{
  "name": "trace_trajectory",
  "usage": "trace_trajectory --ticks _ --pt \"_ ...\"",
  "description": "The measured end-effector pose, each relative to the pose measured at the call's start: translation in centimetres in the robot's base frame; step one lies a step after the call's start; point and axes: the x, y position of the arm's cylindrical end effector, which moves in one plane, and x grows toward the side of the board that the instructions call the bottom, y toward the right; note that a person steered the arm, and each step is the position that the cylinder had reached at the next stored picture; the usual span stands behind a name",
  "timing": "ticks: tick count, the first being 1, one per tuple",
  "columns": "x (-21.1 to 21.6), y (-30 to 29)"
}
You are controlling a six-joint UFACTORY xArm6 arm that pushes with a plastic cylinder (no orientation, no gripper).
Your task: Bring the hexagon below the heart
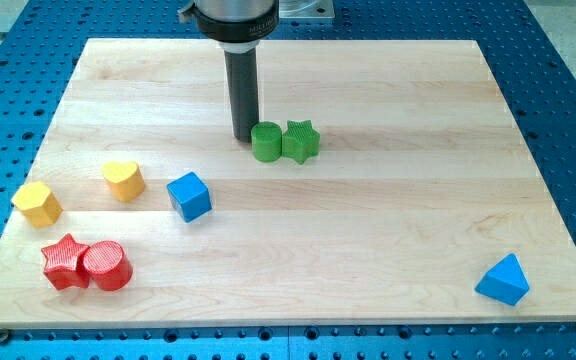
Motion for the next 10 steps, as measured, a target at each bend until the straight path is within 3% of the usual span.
trace_trajectory --ticks 2,3,4,5,6,7,9,10 --pt "0.8 -13.7" --pt "6.1 -21.1" --pt "11.0 -22.6" --pt "13.1 -24.0" --pt "14.6 -25.1" --pt "15.6 -19.5" --pt "17.8 -14.9" --pt "14.7 -12.0"
